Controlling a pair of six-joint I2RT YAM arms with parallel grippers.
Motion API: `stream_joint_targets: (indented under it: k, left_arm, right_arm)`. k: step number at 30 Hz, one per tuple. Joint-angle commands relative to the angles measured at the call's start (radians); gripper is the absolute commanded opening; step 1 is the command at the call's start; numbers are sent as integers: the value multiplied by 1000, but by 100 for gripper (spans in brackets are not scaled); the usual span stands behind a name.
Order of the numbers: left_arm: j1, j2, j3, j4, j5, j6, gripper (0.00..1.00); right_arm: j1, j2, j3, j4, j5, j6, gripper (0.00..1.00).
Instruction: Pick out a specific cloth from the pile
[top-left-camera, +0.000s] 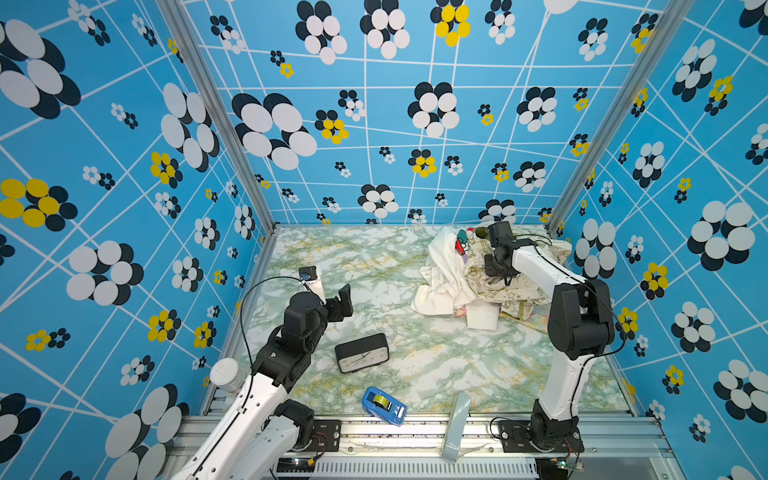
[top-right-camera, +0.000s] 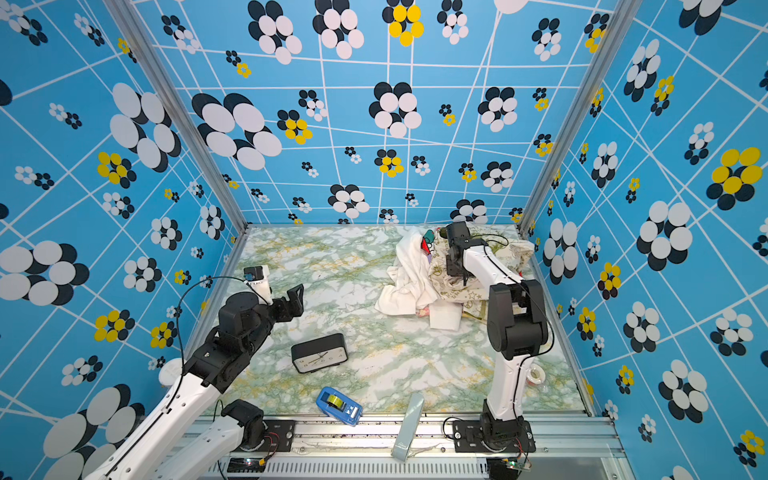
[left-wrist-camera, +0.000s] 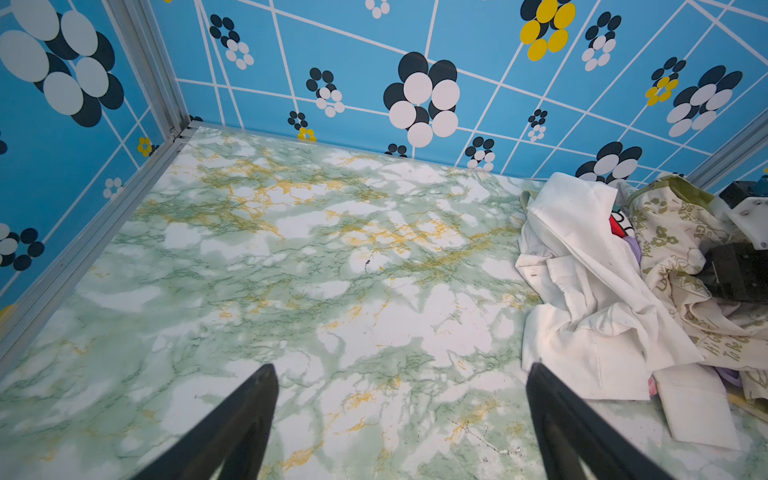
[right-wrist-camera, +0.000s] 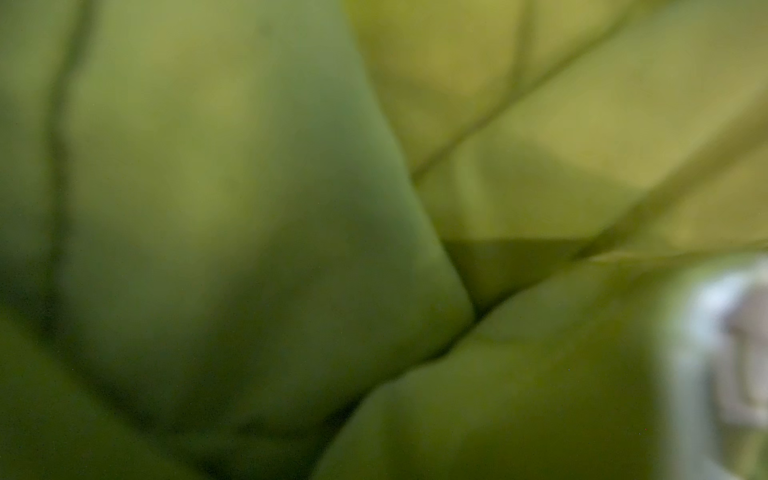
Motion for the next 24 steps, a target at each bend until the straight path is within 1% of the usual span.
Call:
stream_joint_targets:
  k: [1, 2, 6, 9, 11, 13, 15, 18, 19, 24]
  left_arm:
    - [-8, -11, 9, -21, -9, -10, 94]
    - [-8, -11, 11, -21, -7, -10, 94]
    - [-12, -11, 15, -21, -3, -10, 94]
    - [-16, -13, 17, -24, -1, -8, 94]
    - [-17, -17, 19, -28, -2, -6, 94]
    - [-19, -21, 19, -27, -5, -4, 94]
    - [-19, -25, 18, -29, -9, -1, 94]
    - [-19, -25, 18, -28, -12, 2, 94]
    - [-19, -24, 19, -27, -12, 2, 94]
    - [-21, 1, 35, -25, 2, 9, 95]
  right_arm:
    - [5, -95, -37, -15, -83, 16, 56]
    - [6, -131, -46, -9, -101, 18, 61]
    - [27, -235, -55, -6, -140, 19, 69]
    - [51, -286, -34, -37, -126, 18, 70]
    - [78, -317, -22, -56, -103, 10, 73]
    - [106, -339, -18, -60, -93, 6, 81]
    - [139, -349, -17, -53, -113, 5, 82]
    - [196, -328, -16, -27, -173, 28, 83]
    - [215, -312, -12, -21, -174, 33, 83]
    - [290, -157, 65, -39, -187, 49, 82]
